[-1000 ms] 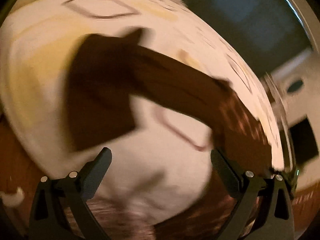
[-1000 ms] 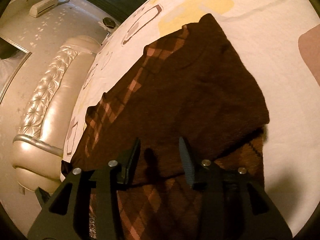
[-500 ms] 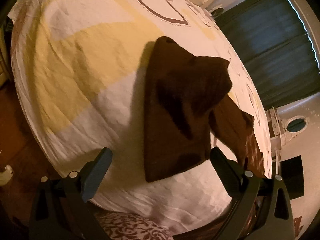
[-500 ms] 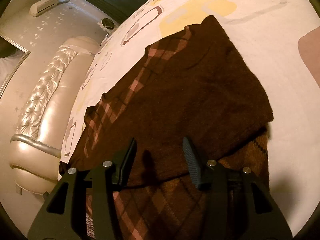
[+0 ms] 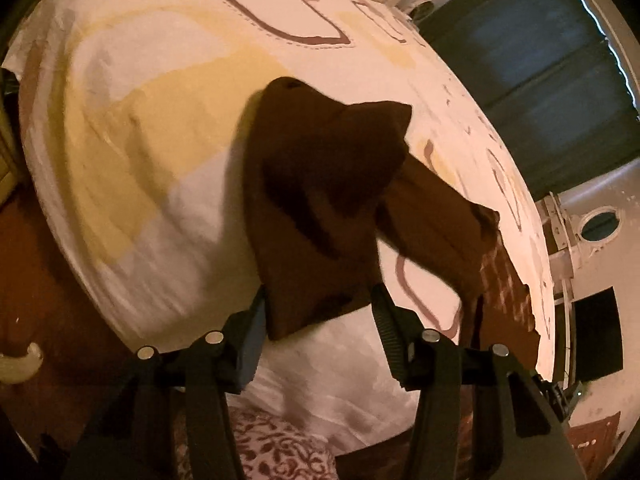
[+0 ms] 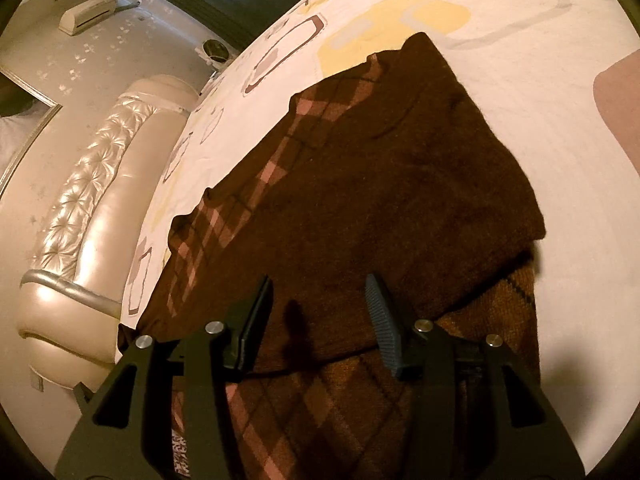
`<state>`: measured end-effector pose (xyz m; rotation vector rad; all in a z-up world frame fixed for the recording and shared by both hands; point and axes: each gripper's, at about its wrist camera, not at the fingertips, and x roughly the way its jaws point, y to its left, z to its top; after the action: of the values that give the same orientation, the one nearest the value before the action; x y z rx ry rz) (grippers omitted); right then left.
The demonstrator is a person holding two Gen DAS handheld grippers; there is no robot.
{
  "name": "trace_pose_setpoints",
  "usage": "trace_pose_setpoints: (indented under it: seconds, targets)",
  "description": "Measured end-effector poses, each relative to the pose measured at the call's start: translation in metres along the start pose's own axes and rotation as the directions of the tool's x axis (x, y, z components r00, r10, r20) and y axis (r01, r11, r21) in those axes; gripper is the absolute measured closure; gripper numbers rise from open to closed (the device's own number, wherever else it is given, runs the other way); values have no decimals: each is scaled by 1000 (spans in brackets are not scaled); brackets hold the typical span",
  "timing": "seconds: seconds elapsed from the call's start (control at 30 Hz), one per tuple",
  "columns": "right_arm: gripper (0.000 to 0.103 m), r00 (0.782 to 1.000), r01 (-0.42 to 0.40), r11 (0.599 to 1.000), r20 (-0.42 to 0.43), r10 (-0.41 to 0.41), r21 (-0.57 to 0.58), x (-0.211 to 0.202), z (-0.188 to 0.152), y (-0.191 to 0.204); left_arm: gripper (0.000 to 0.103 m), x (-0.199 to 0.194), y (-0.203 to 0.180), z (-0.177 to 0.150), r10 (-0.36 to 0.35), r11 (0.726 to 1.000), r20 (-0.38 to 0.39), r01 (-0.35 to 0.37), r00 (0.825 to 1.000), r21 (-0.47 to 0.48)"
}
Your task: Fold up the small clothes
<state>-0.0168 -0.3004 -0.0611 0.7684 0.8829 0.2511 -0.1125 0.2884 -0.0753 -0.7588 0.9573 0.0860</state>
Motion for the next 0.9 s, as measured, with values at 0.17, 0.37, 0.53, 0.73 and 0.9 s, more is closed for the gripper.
trace_pose_setpoints:
  seconds: [0.17, 0.37, 0.53, 0.73, 0.9]
  targets:
    - [55, 1000, -3, 1000, 0, 3, 3, 0, 0, 0, 98, 6, 13, 7, -49, 998, -66, 46, 997, -52]
    - [55, 1000, 9, 1000, -1, -9, 0, 0, 1, 0, 98, -35, 14, 48, 8, 997, -7, -7, 1000, 76]
    - [55, 1000, 23, 1000, 8, -23, 1, 0, -1, 2, 98, -55, 30, 116, 129, 978, 44, -135, 991, 157]
    - [55, 999, 46, 999, 14, -46, -1, 0, -4, 5, 98, -51, 60, 183, 291, 933, 74, -300, 954, 200]
    - [53, 997, 72, 997, 18, -72, -7, 1, -6, 9, 94, -30, 92, 199, 331, 931, -2, -326, 944, 165]
